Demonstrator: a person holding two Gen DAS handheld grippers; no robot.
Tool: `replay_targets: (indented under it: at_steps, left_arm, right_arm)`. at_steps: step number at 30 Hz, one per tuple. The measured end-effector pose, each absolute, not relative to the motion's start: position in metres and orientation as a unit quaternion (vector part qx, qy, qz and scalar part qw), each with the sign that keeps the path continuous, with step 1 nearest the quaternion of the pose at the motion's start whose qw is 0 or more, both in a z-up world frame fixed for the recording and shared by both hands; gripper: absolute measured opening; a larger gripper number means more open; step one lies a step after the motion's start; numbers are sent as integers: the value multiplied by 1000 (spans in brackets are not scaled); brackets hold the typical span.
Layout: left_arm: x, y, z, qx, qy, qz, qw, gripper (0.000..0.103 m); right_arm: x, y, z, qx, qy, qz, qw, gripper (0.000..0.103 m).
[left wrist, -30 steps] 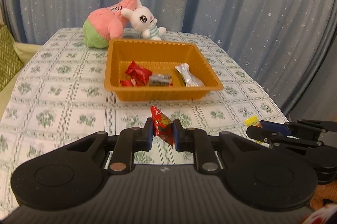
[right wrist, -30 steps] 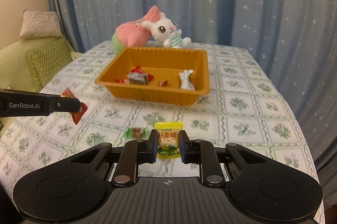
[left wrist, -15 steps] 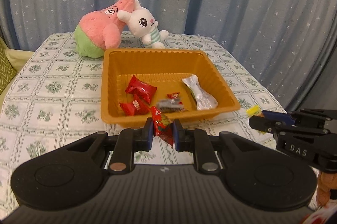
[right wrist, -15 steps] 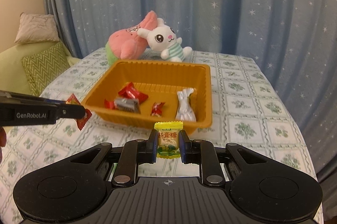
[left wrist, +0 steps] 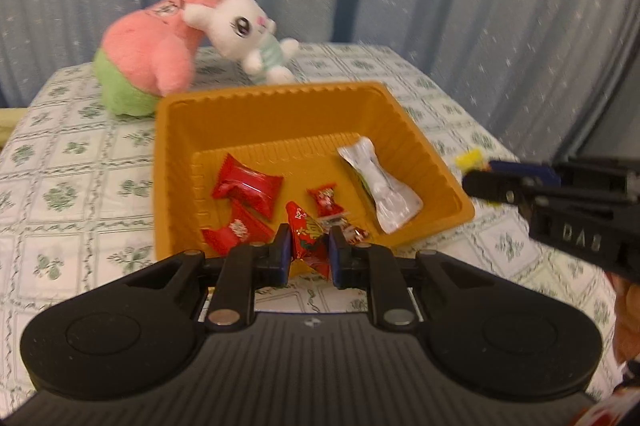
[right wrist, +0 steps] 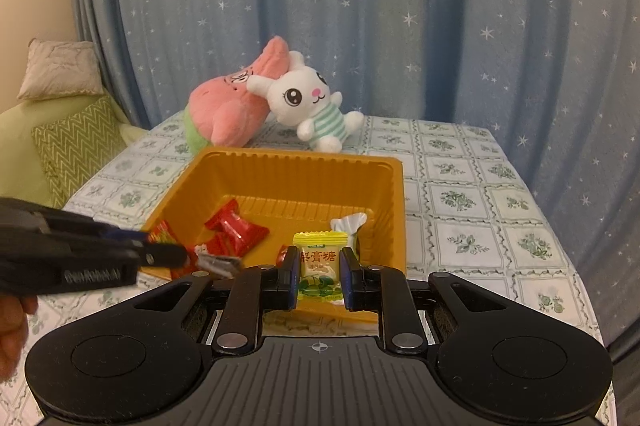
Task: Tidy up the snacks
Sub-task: 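Carry both candies over the orange tray and open both grippers to drop them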
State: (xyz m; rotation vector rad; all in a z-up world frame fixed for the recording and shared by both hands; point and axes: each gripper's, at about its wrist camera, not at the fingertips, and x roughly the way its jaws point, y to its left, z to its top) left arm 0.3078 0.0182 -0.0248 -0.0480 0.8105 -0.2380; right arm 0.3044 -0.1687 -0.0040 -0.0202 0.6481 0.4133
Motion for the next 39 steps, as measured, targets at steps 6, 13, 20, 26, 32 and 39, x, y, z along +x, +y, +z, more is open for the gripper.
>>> replay_targets:
  at_steps: [6,13,20,26,32,39]
  left_arm:
    - [325,11,-35,-9,396,-112,911,17]
    - [355,17,-39,-25,393,-95,914,17]
    - [366,34,-33,-64,390,-82,915,18]
    - [357,44,-27,-67,384,-73,918,23]
    - [338,53,-19,-72,380,-66,920,25]
    - [312,58,-14,-77,371,-54,924,39]
  right_arm:
    - [312,-173,-11,-4,322,198,926,21]
    - [320,-176,-12,-1,323,194,926,21]
    - [327,-175,-8,4,321,198,926,21]
    - [338,-168,-7,17,327,207,922,21]
    - [355,-160,-10,34,337,217,916,21]
    - [376,-161,-18,87,369,224,898,60]
